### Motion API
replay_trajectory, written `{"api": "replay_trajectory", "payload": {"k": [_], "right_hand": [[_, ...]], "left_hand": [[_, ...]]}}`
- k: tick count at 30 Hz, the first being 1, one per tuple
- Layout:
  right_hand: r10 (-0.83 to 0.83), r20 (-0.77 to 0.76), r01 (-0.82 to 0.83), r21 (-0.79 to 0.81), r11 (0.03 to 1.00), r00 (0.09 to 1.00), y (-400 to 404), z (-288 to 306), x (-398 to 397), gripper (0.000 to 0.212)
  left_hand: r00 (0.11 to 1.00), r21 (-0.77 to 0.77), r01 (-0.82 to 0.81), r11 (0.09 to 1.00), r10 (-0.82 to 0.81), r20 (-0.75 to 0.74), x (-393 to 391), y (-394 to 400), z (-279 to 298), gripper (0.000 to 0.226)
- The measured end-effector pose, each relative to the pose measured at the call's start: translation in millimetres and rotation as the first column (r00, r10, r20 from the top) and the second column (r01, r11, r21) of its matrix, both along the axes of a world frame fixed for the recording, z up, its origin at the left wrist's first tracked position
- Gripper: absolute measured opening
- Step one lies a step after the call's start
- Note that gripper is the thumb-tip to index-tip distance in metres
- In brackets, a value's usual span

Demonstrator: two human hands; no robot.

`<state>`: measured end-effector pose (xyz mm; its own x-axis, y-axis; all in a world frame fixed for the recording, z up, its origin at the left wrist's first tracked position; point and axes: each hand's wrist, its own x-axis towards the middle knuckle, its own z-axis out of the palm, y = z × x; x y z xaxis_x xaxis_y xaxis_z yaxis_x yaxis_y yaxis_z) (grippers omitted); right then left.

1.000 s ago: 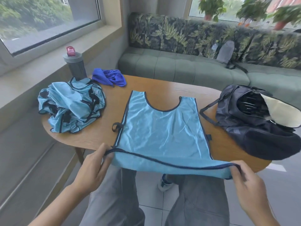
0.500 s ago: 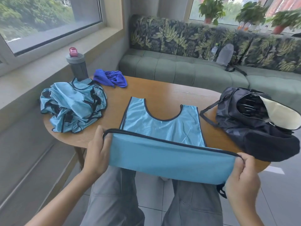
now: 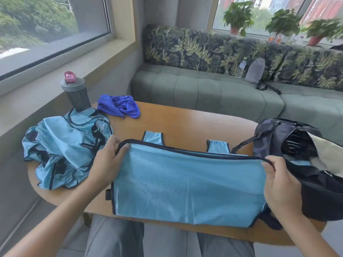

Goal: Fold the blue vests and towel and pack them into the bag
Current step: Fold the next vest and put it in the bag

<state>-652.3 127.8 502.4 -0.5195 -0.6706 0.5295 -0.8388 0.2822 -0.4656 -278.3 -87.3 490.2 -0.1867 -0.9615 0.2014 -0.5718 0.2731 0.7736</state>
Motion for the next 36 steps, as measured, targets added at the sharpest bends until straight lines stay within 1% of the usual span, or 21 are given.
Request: {"api": "replay_trajectory", "payload": {"k": [2,5,6,10,14,17,20,24,26,27,28,30,32,33,34,36], "right_hand": [[-0.002,-0.007,0.002,0.015,1.000,1.000,-29.3,1.2,-13.3,0.044],[-0.021,0.038,0.018,0.072,0.997,0.999,-71.5,-4.3,-33.5,0.022],[-0.022,0.056,0.016,0.098,0.995,0.998,-84.7,-8.6,-40.1,0.018],[-0.051,0.073,0.031,0.251,0.968,0.996,-134.3,-39.0,-67.3,0.019],[-0.080,0.065,0.042,0.461,0.886,0.995,-164.4,-78.8,-80.7,0.019],[-0.093,0.034,0.060,0.533,0.844,0.995,-166.2,-98.0,-82.2,0.020],[-0.089,0.006,0.073,0.522,0.850,0.996,-163.5,-99.3,-82.2,0.020],[-0.072,-0.032,0.079,0.458,0.885,0.997,-173.4,-89.5,-85.1,0.022],[-0.077,-0.064,0.098,0.458,0.883,0.995,-183.4,-90.1,-86.2,0.024],[-0.079,-0.089,0.112,0.478,0.871,0.993,-188.4,-92.7,-86.4,0.023],[-0.078,-0.124,0.131,0.505,0.853,0.989,-192.7,-96.3,-86.8,0.021],[-0.056,-0.194,0.157,0.557,0.816,0.979,-198.9,-106.0,-89.9,0.020],[0.019,-0.233,0.125,0.588,0.799,0.972,-203.7,-113.9,-96.7,0.031],[0.058,-0.228,0.093,0.598,0.796,0.972,-205.8,-114.9,-99.7,0.035],[0.091,-0.207,0.057,0.614,0.787,0.974,-207.9,-114.5,-102.3,0.036],[0.132,-0.149,0.000,0.663,0.749,0.980,-213.0,-111.9,-107.0,0.038]], "left_hand": [[1.000,0.014,0.003,1.000,-0.003,0.015,-13.6,-29.0,-2.7,0.025],[0.999,0.040,0.010,0.999,-0.011,0.046,-33.1,-72.3,-13.0,0.027],[0.998,0.052,0.007,0.999,-0.010,0.064,-39.3,-86.3,-18.6,0.028],[0.987,0.116,-0.015,0.993,-0.003,0.158,-64.8,-137.1,-51.6,0.029],[0.953,0.222,-0.014,0.975,-0.055,0.299,-82.9,-163.0,-91.0,0.030],[0.926,0.212,-0.001,0.977,-0.079,0.369,-86.0,-168.1,-112.2,0.030],[0.935,0.187,-0.010,0.982,-0.057,0.349,-84.9,-171.1,-116.5,0.029],[0.951,0.101,0.014,0.995,-0.044,0.306,-88.1,-178.7,-106.6,0.028],[0.945,0.070,0.007,0.998,-0.029,0.324,-93.9,-184.4,-101.7,0.028],[0.933,0.052,0.010,0.999,-0.028,0.358,-96.8,-187.0,-101.9,0.028],[0.912,0.033,0.021,0.999,-0.032,0.409,-99.2,-189.2,-102.9,0.028],[0.847,-0.080,0.105,0.991,-0.047,0.529,-101.9,-193.1,-110.3,0.027],[0.769,-0.168,0.237,0.957,-0.080,0.634,-101.8,-200.8,-120.2,0.028],[0.741,-0.170,0.294,0.941,-0.113,0.662,-101.3,-207.9,-124.3,0.030],[0.728,-0.138,0.338,0.931,-0.166,0.665,-101.2,-215.5,-126.6,0.032],[0.728,-0.033,0.378,0.925,-0.276,0.627,-102.7,-228.5,-122.9,0.038]]}}
